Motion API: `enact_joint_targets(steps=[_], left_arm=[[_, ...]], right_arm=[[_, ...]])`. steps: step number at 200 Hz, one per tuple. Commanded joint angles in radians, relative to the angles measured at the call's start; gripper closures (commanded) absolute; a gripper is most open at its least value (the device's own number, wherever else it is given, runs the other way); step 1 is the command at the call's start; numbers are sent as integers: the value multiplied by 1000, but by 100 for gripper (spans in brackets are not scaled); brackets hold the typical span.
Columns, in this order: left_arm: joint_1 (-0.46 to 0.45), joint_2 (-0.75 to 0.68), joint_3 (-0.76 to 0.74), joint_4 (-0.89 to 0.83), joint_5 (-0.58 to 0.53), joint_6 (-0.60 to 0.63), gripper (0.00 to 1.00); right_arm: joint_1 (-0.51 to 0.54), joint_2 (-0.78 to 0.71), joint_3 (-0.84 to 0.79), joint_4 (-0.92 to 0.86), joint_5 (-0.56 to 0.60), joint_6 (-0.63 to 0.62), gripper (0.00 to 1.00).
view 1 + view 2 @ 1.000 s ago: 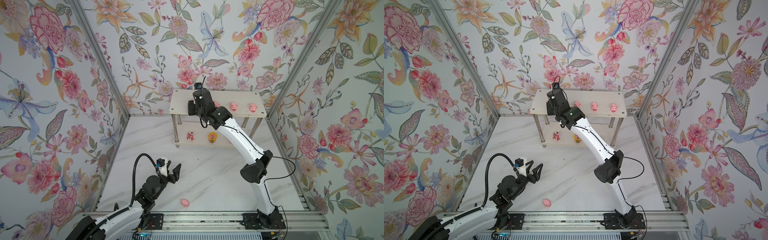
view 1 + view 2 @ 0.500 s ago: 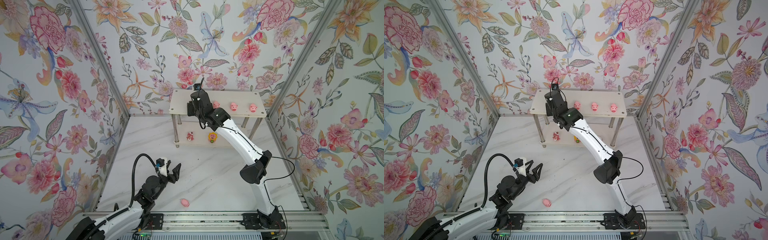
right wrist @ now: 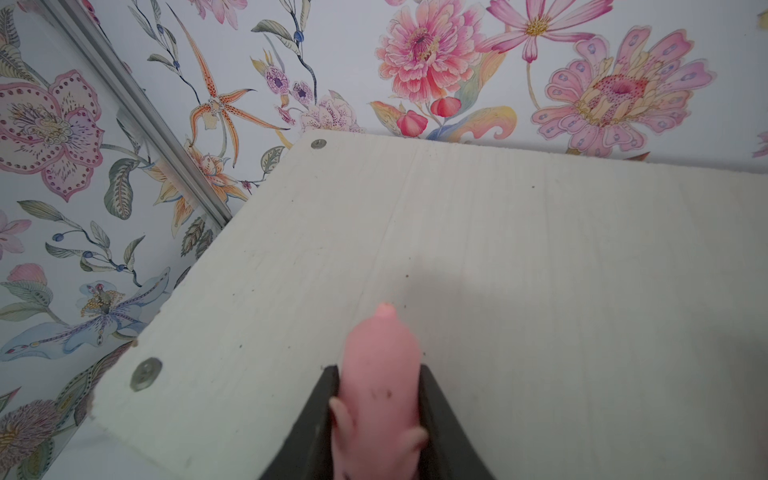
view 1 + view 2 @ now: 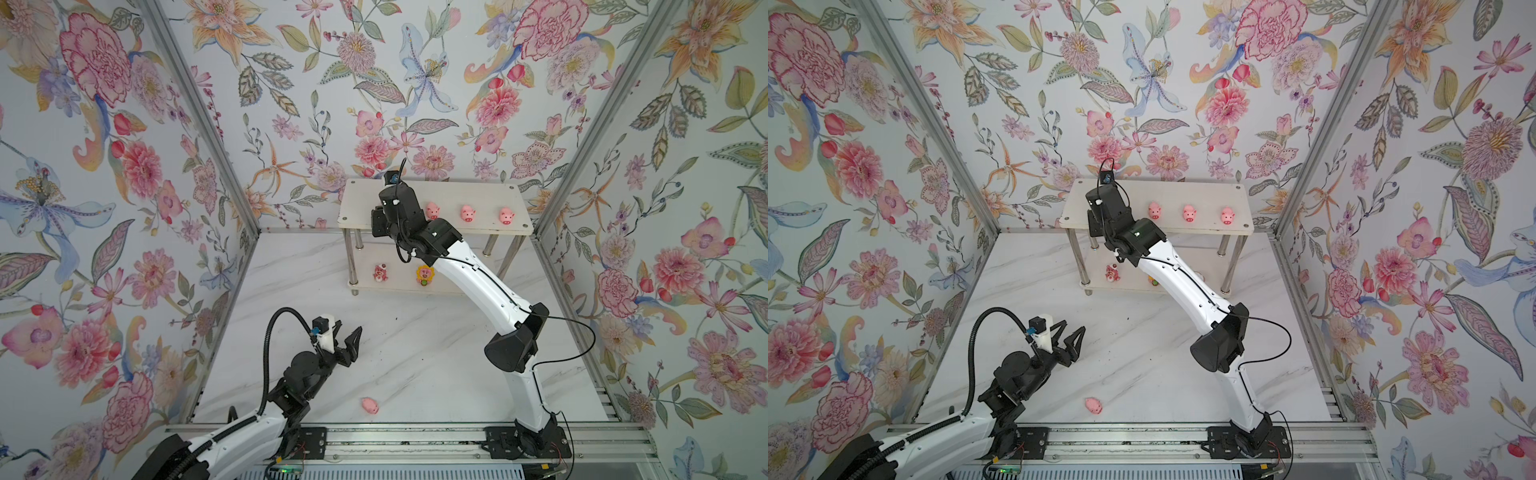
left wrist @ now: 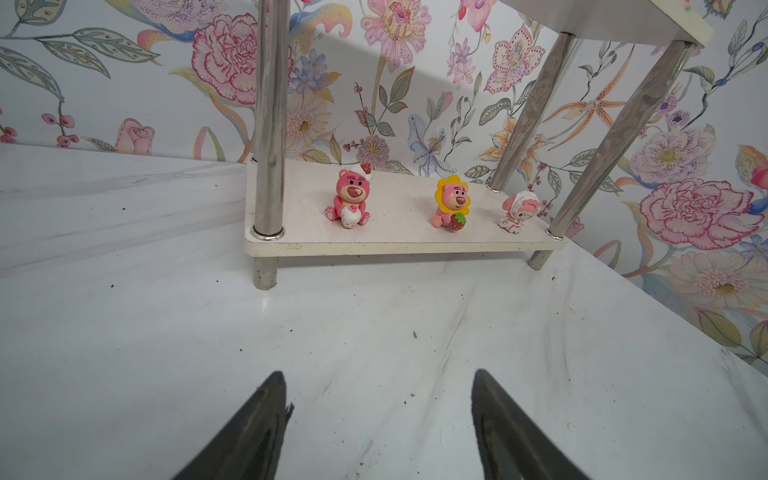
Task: Place and organize the plastic toys onto the shelf
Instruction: 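Set the pig down beside the other pigs and open the right gripper, then withdraw the right gripper from the shelf down to the last table pig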
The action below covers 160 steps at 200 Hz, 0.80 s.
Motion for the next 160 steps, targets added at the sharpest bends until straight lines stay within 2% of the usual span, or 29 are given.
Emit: enact_joint_targets(steps=[1,25,45,57,103,131,160], left_arm=[[12,-9,-93,13,19,-3,29],[12,-5,-94,14,17,-3,29],[12,-2,-94,16,17,-2,29],[10,1,-93,18,15,-3,29],[12,12,-92,22,15,0,29],[12,5,-94,19,12,1,29],[12,4,-94,20,12,3,29]], right_arm=[[7,-21,-27,-58,-23,22,69],[-1,-19,-27,-58,-26,24,68],[-2,-21,-30,-58,-30,25,52],[-3,-22,-27,-58,-36,26,47],[-15,-36,26,-58,-116,16,40],[-17,-98,15,-58,-121,12,36],[-14,-194,-36,-57,-112,-11,36]])
